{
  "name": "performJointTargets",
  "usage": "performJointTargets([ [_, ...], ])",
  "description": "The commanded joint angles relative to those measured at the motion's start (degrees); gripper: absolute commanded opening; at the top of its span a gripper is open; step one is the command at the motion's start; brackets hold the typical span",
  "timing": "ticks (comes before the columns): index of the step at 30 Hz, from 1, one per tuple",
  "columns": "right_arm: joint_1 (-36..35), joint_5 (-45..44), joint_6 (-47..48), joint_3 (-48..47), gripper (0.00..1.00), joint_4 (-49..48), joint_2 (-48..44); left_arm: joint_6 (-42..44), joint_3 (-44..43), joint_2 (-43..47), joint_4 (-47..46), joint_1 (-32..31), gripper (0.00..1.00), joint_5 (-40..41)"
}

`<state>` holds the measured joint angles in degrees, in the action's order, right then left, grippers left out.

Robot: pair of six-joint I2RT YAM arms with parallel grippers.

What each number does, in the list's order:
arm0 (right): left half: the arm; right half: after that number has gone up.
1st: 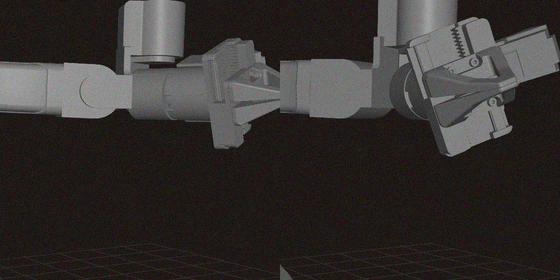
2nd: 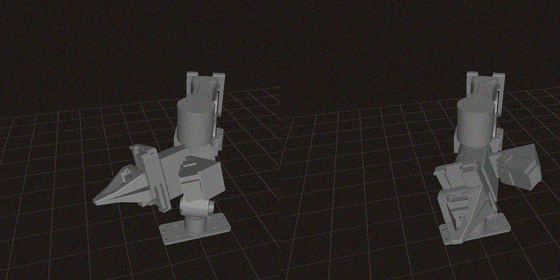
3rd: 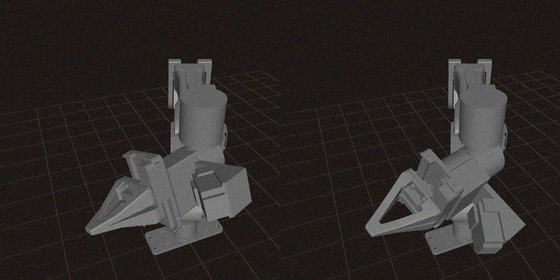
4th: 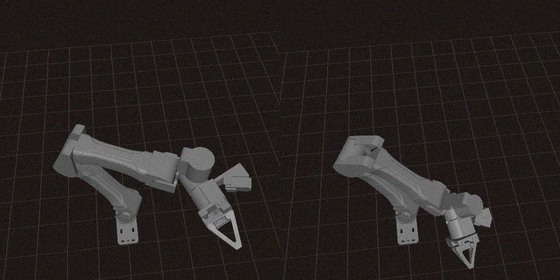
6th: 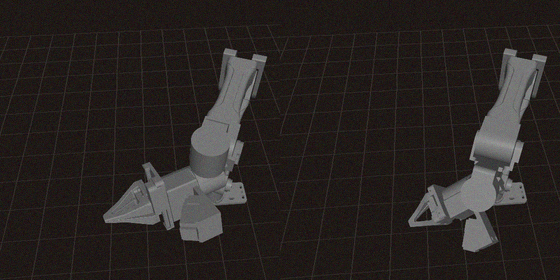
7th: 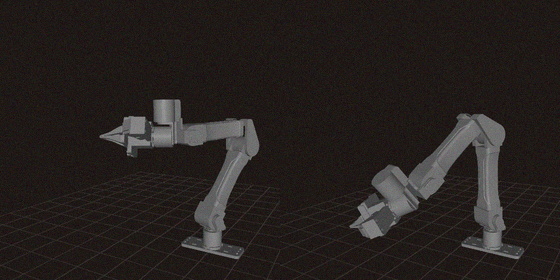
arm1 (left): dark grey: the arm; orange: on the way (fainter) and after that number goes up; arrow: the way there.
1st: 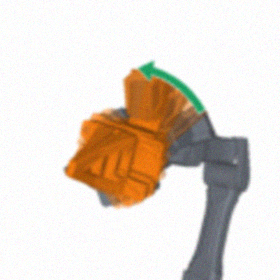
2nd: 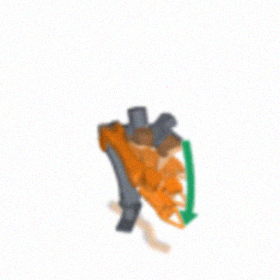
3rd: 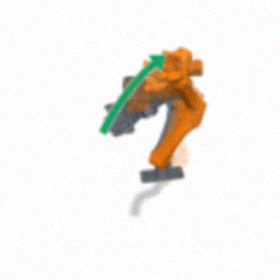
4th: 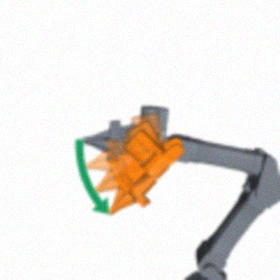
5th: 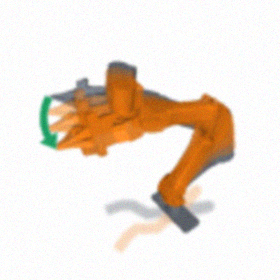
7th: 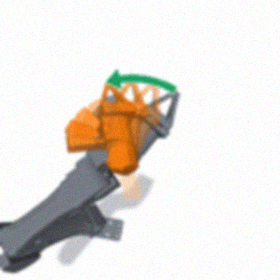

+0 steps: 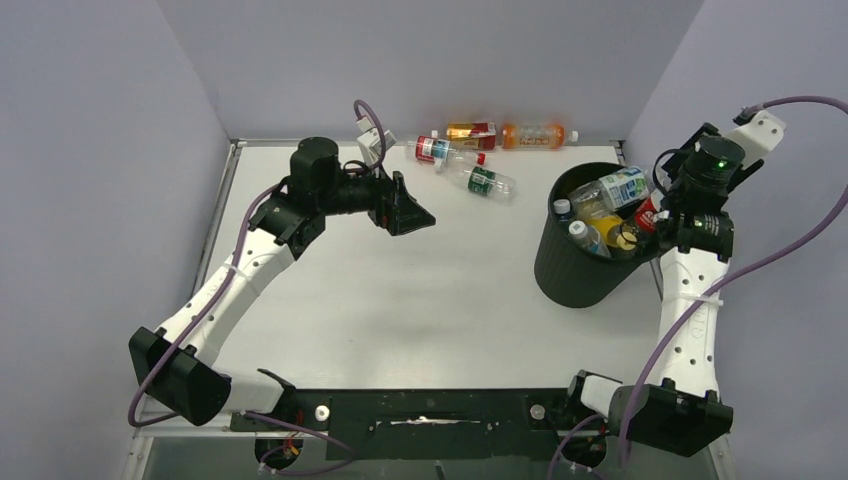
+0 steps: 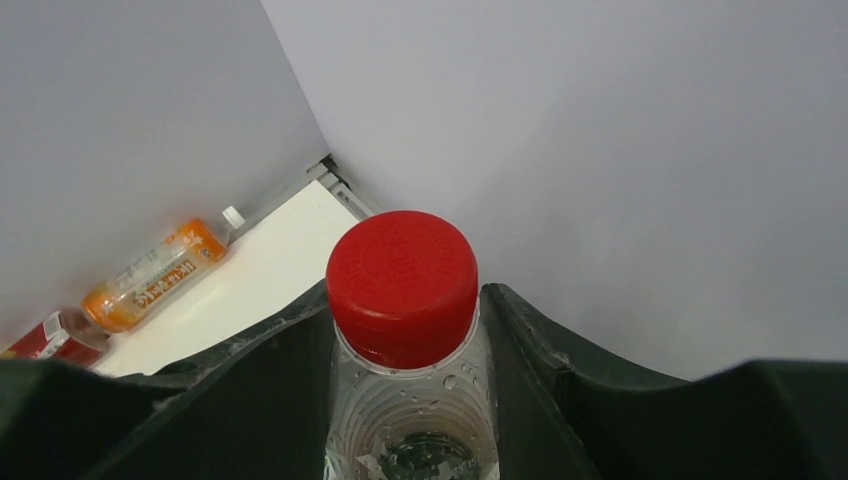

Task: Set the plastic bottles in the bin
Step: Move the trash bin to the center of the board.

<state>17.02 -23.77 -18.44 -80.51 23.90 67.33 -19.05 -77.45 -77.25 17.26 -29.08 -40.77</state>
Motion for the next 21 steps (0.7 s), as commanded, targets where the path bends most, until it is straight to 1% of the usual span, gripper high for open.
performJointTargets([
  [1,-1.8,-0.2,-1.7,4.4,0.36,-0.8,-1.6,0.1,-0.2,1.9,-3.4,0.4,0.85,-0.9],
  [5,-3.7,-1.2,-2.5,9.5,0.37,-2.5,-1.5,0.0,-0.2,1.8,-3.5,0.4,0.85,-0.8],
  [12,-8.7,-2.7,-4.3,14.8,0.37,-3.7,-2.4,-0.6,0.0,2.0,-3.5,0.3,0.85,-0.7],
  [18,-12.8,-4.9,-5.8,21.3,0.38,-4.4,-7.5,-1.4,-0.2,1.8,-3.8,0.2,0.84,-0.8],
  [21,-16.9,-8.4,-4.8,23.9,0.36,-5.9,-10.0,-1.7,-0.1,1.7,-3.9,0.0,0.84,-0.7],
])
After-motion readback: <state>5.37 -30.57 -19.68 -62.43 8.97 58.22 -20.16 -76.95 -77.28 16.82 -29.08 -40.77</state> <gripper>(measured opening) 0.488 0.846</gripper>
